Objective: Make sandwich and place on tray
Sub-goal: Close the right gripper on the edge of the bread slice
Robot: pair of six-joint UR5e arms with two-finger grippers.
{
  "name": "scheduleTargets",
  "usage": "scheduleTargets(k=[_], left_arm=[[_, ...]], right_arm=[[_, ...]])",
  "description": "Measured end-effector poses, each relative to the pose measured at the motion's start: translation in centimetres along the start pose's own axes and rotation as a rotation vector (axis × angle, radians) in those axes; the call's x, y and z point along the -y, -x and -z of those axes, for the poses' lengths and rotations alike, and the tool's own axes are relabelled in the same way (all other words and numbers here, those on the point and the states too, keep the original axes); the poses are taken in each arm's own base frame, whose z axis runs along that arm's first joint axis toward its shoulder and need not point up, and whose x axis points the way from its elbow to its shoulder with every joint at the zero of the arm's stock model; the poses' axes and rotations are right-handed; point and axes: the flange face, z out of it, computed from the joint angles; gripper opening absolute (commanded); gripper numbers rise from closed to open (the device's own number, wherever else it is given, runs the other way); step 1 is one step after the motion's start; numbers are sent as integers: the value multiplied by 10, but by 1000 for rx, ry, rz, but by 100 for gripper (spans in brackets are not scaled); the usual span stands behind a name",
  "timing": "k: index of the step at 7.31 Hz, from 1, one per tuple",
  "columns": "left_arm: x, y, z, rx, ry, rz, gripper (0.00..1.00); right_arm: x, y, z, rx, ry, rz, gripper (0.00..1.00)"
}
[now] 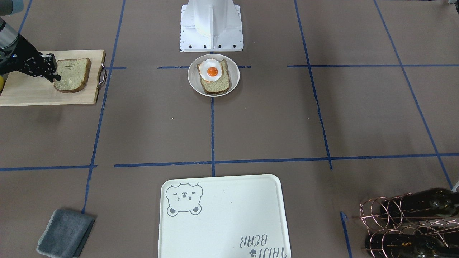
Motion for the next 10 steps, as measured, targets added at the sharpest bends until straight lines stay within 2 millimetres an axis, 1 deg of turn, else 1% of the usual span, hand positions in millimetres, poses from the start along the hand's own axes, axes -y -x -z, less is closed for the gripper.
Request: scheduleTargets(k=[1,2,3,8,10], left_arm=[[0,0,0,0,0,1,100],[0,0,0,0,0,1,100],[0,0,0,0,0,1,100],[0,0,0,0,1,1,100],[0,0,0,0,1,1,100]], right_arm=[[-1,1,-1,0,3,2,32],[-1,1,-2,1,6,4,22],[-2,2,-3,1,8,5,0],[-2,2,-2,4,11,9,0],[-4,7,1,52,34,23,0]])
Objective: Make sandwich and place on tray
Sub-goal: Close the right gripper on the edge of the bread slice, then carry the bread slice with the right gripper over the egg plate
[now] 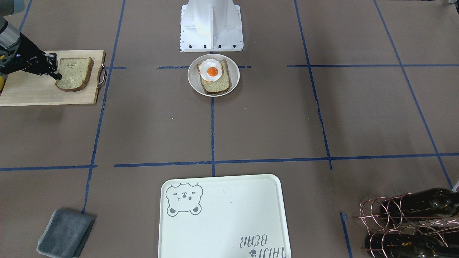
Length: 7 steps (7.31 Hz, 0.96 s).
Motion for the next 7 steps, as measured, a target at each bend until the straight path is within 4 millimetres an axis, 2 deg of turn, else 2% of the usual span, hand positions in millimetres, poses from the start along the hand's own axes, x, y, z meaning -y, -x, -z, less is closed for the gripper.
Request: scheduleTargets(k=[2,4,5,6,7], left_arm=[[0,0,0,0,1,-1,100],[0,0,0,0,0,0,100],[0,0,0,0,0,0,100],[0,0,0,0,0,-1,100],[0,0,0,0,0,-1,100]], right_arm=[[5,13,7,80,15,24,0],[26,41,9,159,8,51,0],[39,59,8,195,-5,67,0],[58,86,4,242,-23,69,0],[84,125,-2,301,-41,51,0]])
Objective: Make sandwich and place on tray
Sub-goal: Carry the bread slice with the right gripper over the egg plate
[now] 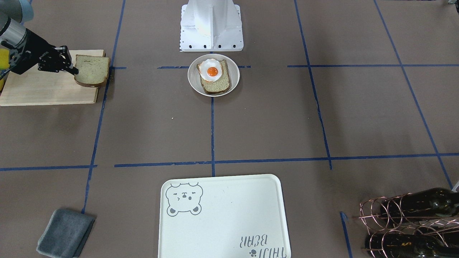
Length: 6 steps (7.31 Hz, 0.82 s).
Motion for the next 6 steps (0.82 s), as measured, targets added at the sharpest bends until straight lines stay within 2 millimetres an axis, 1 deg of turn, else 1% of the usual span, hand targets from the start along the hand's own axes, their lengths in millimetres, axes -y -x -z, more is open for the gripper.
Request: scheduleTargets(k=[1,2,3,4,5,6], left_arm=[[0,0,0,0,0,0,100],[0,0,0,0,0,0,100],[0,0,0,0,0,0,100],[0,0,0,0,0,0,100],[0,0,0,0,0,0,100],[0,0,0,0,0,0,100]], right_arm=[[26,38,-21,52,-10,-8,0],[48,79,-45,87,-5,-5,0],[65,121,-68,109,6,3,0],[70,163,-94,125,15,16,0],[58,199,-126,130,13,28,0],[39,225,-156,118,0,32,0]])
